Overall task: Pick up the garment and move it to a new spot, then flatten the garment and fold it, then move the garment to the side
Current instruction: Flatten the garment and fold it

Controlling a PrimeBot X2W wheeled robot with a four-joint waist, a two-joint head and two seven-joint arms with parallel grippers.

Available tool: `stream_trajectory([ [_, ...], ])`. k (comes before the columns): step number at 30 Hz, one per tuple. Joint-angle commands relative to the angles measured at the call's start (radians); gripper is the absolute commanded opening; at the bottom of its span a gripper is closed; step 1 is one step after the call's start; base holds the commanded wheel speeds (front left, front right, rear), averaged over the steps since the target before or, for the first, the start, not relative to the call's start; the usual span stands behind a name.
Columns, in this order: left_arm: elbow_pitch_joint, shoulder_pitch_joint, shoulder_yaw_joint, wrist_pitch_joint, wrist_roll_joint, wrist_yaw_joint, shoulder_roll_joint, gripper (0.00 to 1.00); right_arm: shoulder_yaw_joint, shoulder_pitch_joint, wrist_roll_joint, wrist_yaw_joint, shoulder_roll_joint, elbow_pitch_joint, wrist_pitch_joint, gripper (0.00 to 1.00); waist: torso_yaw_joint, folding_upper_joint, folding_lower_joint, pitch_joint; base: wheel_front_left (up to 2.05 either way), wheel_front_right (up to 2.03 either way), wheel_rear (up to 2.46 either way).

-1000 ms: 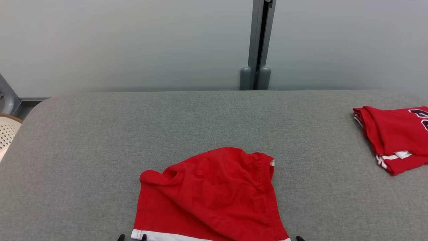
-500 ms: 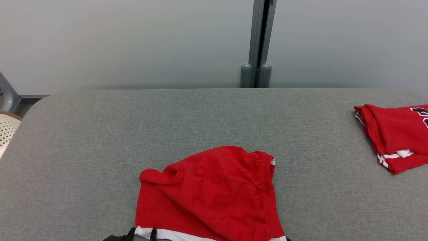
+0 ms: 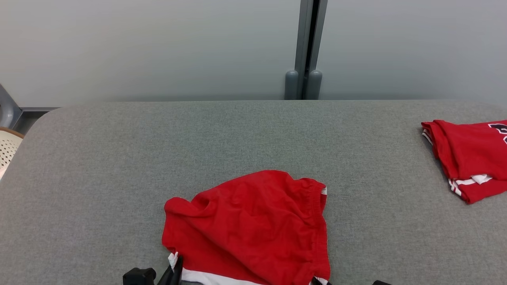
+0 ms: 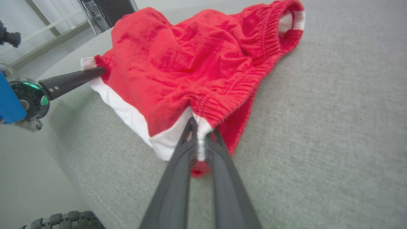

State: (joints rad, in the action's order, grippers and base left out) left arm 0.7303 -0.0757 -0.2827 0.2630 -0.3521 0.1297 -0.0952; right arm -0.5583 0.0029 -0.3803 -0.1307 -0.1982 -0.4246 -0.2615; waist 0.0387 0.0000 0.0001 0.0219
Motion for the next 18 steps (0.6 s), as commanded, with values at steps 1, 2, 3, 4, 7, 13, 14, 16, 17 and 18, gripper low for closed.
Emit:
stream_trajectory([
  [1,-0.009,-0.015,0.001,0.002,-0.003,0.001,-0.007,0.0,-0.002,-0.018,-0.003,0.0,-0.006,0.006,-0.005,0.0,0.001,0.0,-0.0001,0.001,0.0,0.0,0.0],
  [2,-0.016,-0.016,0.001,0.002,-0.004,0.001,-0.009,0.0,-0.005,-0.019,-0.004,0.0,-0.005,0.01,-0.005,0.0,0.001,0.0,-0.0001,0.001,0.0,0.0,0.0],
  [3,-0.026,-0.016,0.001,0.002,-0.006,0.001,-0.009,0.0,-0.008,-0.019,-0.004,0.0,-0.005,0.016,-0.004,0.0,0.001,0.0,-0.0001,0.001,0.0,0.0,0.0],
  [4,-0.037,-0.015,0.002,0.002,-0.008,0.001,-0.01,0.0,-0.011,-0.019,-0.003,0.0,-0.006,0.022,-0.005,0.0,0.0,0.0,-0.0001,0.002,0.0,0.0,0.0],
  [7,-0.086,-0.018,0.013,0.002,-0.015,0.001,-0.01,0.0,-0.014,-0.024,-0.003,0.0,-0.004,0.059,-0.005,0.0,-0.001,0.0,-0.0001,0.003,0.0,0.0,0.0],
  [13,-0.201,-0.108,0.018,0.002,-0.059,0.001,-0.031,0.0,0.016,-0.121,-0.01,0.0,-0.031,0.156,-0.005,0.0,-0.003,0.0,-0.0001,0.032,0.0,0.0,0.0],
  [14,-0.214,-0.141,0.01,0.001,-0.063,0.001,-0.039,0.0,0.025,-0.15,-0.015,0.0,-0.036,0.168,-0.005,0.0,-0.003,0.0,-0.0001,0.042,0.0,0.0,0.0],
  [16,-0.233,-0.224,-0.007,-0.019,-0.071,0.001,-0.054,0.0,0.038,-0.224,-0.023,0.0,-0.05,0.182,-0.005,0.0,-0.005,0.0,-0.0001,0.067,0.0,0.0,0.0],
  [17,-0.243,-0.275,-0.018,-0.034,-0.072,0.001,-0.062,0.0,0.039,-0.272,-0.019,0.0,-0.061,0.184,-0.005,0.0,-0.006,0.0,-0.0001,0.081,0.0,0.0,0.0],
  [18,-0.249,-0.331,-0.036,-0.051,-0.071,0.001,-0.072,0.0,0.037,-0.325,-0.013,0.0,-0.07,0.182,-0.005,0.0,-0.008,0.0,-0.0001,0.097,0.0,0.0,0.0],
])
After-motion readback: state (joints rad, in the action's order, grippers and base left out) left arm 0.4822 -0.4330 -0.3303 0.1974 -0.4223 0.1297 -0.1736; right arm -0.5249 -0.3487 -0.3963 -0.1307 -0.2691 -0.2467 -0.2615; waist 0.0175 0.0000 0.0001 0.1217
